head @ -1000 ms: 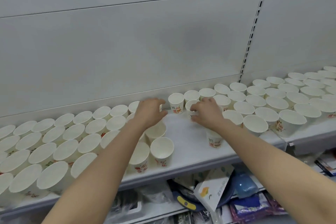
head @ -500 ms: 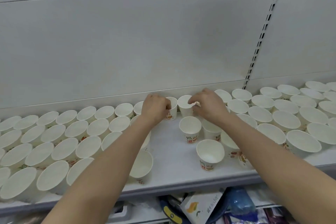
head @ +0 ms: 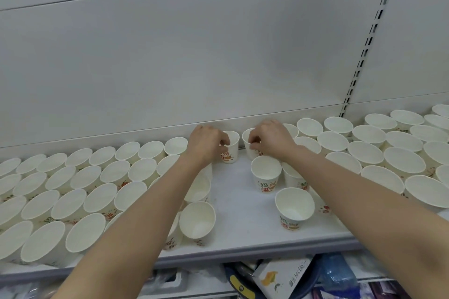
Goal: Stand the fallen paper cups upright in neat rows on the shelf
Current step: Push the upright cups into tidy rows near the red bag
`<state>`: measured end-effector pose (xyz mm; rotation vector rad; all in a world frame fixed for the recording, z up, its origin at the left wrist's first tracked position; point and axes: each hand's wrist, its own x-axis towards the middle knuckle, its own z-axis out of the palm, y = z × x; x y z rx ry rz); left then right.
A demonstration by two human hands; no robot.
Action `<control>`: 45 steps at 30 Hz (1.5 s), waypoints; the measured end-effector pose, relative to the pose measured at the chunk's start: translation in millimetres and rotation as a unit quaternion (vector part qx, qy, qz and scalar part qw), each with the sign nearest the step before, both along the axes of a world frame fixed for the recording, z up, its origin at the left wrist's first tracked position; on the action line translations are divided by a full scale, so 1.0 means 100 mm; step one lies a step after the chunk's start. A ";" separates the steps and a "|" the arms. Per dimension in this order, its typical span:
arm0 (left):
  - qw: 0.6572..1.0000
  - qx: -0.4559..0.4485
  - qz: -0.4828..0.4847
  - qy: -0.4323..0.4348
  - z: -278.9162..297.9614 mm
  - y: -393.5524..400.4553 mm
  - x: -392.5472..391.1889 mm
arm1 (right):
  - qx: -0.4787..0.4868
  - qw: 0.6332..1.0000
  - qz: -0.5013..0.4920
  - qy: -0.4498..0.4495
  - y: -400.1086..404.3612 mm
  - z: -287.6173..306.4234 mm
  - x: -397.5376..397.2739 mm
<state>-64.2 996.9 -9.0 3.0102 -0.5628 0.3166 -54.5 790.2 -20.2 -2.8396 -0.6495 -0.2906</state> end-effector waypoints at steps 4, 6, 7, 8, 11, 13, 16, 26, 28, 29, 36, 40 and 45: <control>1.000 0.004 -0.006 0.011 -0.03 0.00 0.02 | 0.015 1.000 -0.001 -0.005 0.08 -0.03 -0.01; 1.000 0.007 -0.016 0.013 -0.03 -0.02 0.04 | 0.022 1.000 0.000 -0.003 0.08 -0.03 0.00; 1.000 0.005 -0.022 0.014 -0.03 -0.02 0.03 | 0.031 1.000 0.003 0.004 0.08 -0.02 -0.01; 0.999 -0.004 -0.028 0.014 -0.03 -0.02 0.03 | 0.050 0.999 0.009 0.008 0.08 -0.02 -0.03; 0.996 -0.066 -0.052 0.002 0.01 -0.03 -0.05 | 0.125 0.992 0.001 0.003 -0.03 0.04 -0.08; 0.988 -0.114 -0.097 -0.034 0.05 -0.07 -0.16 | 0.126 0.992 -0.026 -0.006 -0.19 0.12 -0.12; 0.973 -0.129 -0.191 -0.001 0.05 -0.24 -0.41 | 0.097 0.993 -0.069 0.020 -0.46 0.23 -0.24; 0.979 -0.019 -0.204 0.015 -0.01 -0.36 -0.57 | 0.090 0.986 -0.061 0.123 -0.83 0.27 -1.02; 0.984 -0.017 -0.177 0.011 -0.02 -0.24 -0.59 | 0.020 0.995 -0.050 0.084 -0.76 0.21 -1.09; 0.986 -0.015 -0.167 0.009 -0.03 -0.20 -0.60 | -0.008 0.997 -0.050 0.066 -0.72 0.18 -1.10; 0.993 0.018 -0.113 0.000 -0.04 0.05 -0.67 | 0.015 0.994 -0.088 0.055 -0.31 0.09 -0.95; 0.995 0.001 -0.103 0.006 -0.01 0.09 -0.69 | 0.082 0.990 -0.092 0.067 0.00 0.03 -0.87; 0.995 -0.029 -0.090 0.021 0.00 0.11 -0.68 | 0.139 0.983 -0.056 0.108 -0.14 0.05 -0.90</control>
